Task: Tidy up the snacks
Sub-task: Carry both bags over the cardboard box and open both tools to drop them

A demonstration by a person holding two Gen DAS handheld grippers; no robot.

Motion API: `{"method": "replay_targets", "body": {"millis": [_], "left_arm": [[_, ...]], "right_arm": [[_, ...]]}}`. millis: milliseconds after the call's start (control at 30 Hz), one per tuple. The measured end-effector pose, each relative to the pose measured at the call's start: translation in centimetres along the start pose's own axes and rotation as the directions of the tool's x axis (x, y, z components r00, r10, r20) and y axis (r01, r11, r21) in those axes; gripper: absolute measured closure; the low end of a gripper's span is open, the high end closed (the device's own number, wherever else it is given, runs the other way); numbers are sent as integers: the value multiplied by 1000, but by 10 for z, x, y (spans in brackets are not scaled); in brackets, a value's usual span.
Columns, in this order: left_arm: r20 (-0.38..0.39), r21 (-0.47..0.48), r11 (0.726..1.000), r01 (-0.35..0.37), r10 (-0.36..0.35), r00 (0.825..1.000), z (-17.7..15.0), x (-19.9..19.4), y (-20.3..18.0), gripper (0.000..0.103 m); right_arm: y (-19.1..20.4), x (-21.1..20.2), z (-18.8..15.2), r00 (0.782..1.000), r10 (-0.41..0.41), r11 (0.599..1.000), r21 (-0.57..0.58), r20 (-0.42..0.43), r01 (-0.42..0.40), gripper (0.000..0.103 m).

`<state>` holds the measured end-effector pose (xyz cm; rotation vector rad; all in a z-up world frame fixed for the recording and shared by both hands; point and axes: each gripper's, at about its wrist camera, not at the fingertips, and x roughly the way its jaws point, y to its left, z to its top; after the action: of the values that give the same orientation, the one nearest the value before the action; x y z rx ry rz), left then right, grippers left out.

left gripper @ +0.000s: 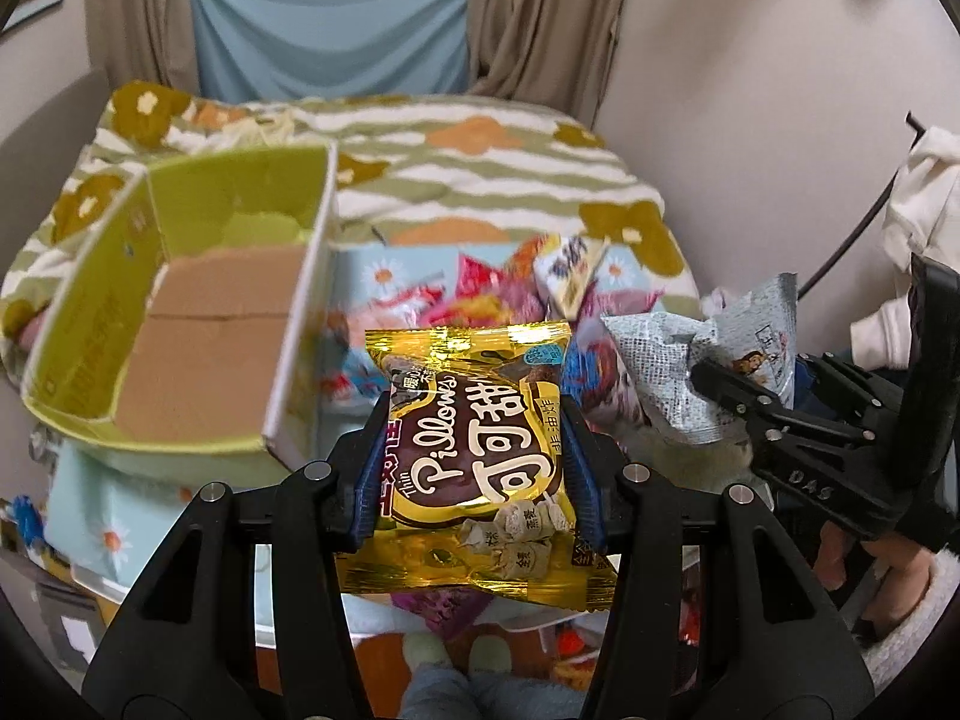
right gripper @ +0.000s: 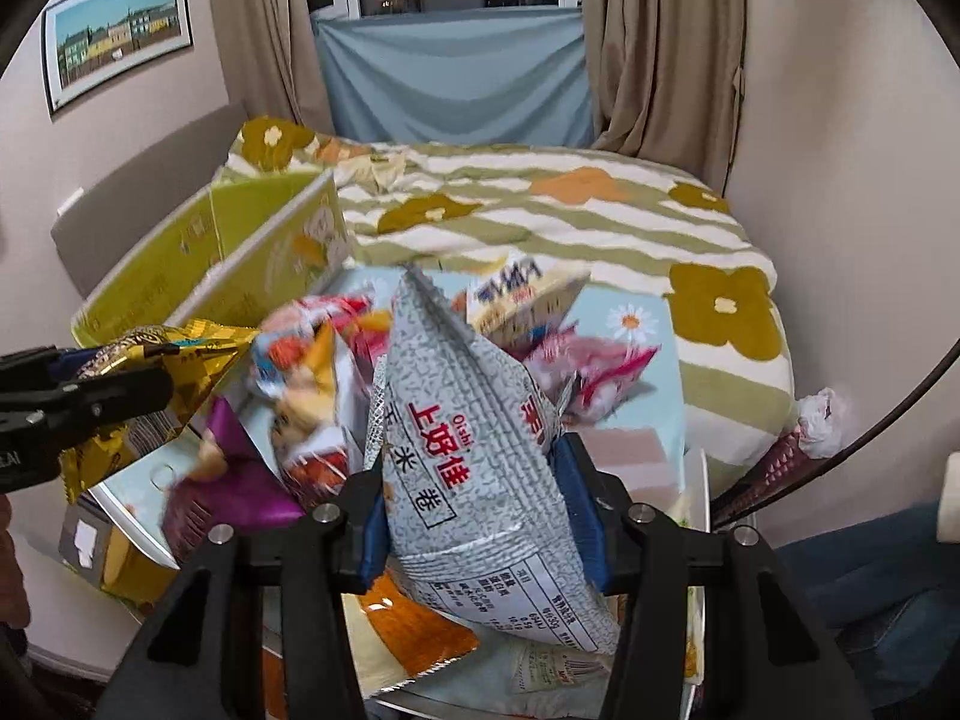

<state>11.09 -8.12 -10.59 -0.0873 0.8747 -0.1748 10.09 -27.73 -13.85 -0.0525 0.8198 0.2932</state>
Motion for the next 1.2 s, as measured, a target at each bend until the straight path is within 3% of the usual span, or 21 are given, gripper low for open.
{"method": "replay_targets", "body": {"millis": [67, 300, 600, 933, 1133, 1200], "left_arm": [[32, -3, 1000, -12, 12, 999, 8, -11, 6, 54], [108, -27, 999, -47, 49, 993, 40, -40, 53, 54], [115, -83, 994, -65, 75, 991, 88, -35, 164, 54], [24, -64, 997, -42, 44, 999, 130, 39, 269, 53], [-53, -35, 999, -19, 17, 998, 142, 104, 297, 53], [-81, -21, 999, -28, 26, 996, 144, 123, 301, 49]], "right_arm": [[3, -9, 14, 999, 45, 999, 18, 12, -45, 57], [38, -23, 69, 995, 88, 996, 2, 57, -88, 57], [117, 11, 140, 989, 132, 991, 2, 64, -133, 57], [192, 94, 191, 989, 148, 985, 95, -5, -146, 57], [209, 140, 204, 994, 90, 990, 118, -65, -82, 57], [210, 151, 205, 993, 79, 989, 133, -82, -67, 57]]}}
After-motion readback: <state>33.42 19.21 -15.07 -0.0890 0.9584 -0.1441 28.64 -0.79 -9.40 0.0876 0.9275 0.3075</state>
